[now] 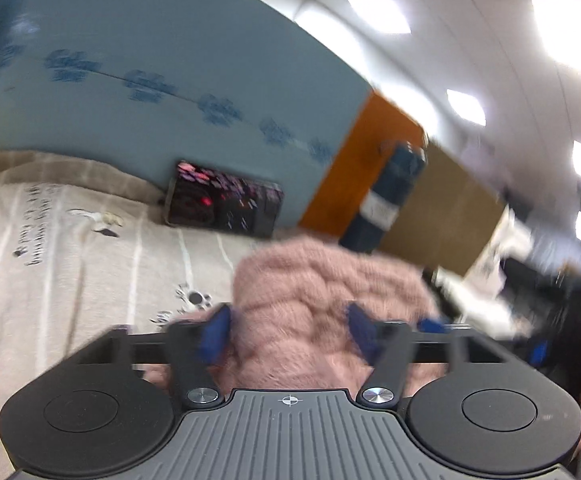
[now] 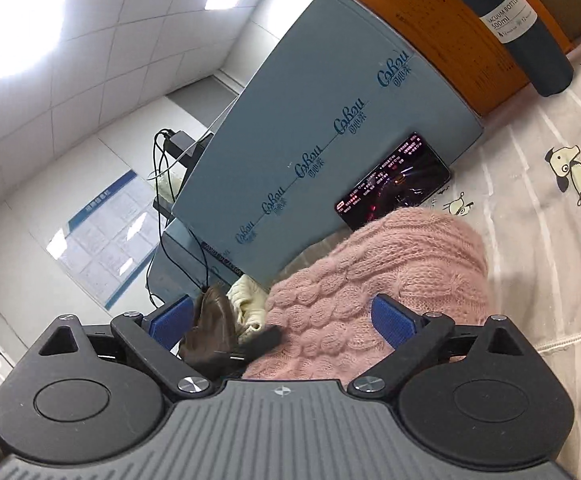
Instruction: Fold clothes
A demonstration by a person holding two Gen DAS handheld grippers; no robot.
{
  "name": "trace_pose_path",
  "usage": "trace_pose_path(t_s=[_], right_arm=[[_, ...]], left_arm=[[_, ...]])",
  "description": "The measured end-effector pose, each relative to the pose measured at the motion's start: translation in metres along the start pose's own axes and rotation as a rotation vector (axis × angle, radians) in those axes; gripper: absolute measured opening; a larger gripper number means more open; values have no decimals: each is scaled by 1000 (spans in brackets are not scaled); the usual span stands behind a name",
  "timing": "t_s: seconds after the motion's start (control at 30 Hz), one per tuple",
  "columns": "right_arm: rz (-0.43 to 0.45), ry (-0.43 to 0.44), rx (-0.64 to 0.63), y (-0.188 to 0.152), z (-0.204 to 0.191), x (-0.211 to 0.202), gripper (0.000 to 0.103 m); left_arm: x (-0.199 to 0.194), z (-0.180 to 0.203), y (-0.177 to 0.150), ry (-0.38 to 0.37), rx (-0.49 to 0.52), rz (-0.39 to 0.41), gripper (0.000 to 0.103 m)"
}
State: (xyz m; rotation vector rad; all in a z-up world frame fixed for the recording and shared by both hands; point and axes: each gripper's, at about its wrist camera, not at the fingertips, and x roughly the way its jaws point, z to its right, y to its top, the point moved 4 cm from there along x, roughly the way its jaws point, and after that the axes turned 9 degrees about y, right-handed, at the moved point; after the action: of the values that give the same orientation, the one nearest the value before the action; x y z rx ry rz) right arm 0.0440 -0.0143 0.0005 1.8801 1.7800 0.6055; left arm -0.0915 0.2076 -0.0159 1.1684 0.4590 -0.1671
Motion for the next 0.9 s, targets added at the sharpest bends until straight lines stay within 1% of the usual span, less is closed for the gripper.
trace_pose_path(t_s=[0.03,0.07,0.13,0.17,0.23,0.3,0.37,0.43,0.5,0.57,0.63,0.7,0.8,0.83,0.87,0.9], right_arm=[[6,-2,-4,0,0,-1,97],[12,-5,-8,0,0,-1,97],[30,0,-19,-2,-1,-6,97],[43,8,-24,-1,-1,-7,97],[56,30,-35,-1,-4,-10,97],[56,52,-43,-2,-6,-9,96],[38,74,-43,-4,-6,-6,96],[7,92,-33,-6,-5,-1,96],[-24,64,-32,-10,-2,5,96],[-44,-9,-28,-12,5,11,96],[-52,-76,-17,-13,16,16,94],[-50,-106,-14,-13,23,20,94],[-52,-133,-34,-16,28,24,94],[-52,-135,-38,-17,28,24,94],[-48,-134,-40,-17,28,23,94],[-37,-132,-38,-16,27,21,94]], left_arm=[[0,5,-2,14,41,12,22],[-3,9,-2,18,73,36,20],[-15,9,1,26,92,85,20],[-20,7,4,44,88,103,20],[-28,-1,8,104,84,125,20],[-27,-13,6,180,67,100,21],[-22,-27,-2,197,12,49,21],[-19,-33,-8,197,-13,29,25],[-18,-30,-10,197,3,33,25],[-16,-31,-11,188,1,35,25],[-13,-31,-11,184,-7,32,26],[-10,-30,-11,187,-3,30,27],[-9,-31,-10,188,-1,31,31],[-11,-32,-9,181,-16,35,34],[-14,-34,-7,172,-44,41,41],[-17,-37,-5,165,-79,46,53]])
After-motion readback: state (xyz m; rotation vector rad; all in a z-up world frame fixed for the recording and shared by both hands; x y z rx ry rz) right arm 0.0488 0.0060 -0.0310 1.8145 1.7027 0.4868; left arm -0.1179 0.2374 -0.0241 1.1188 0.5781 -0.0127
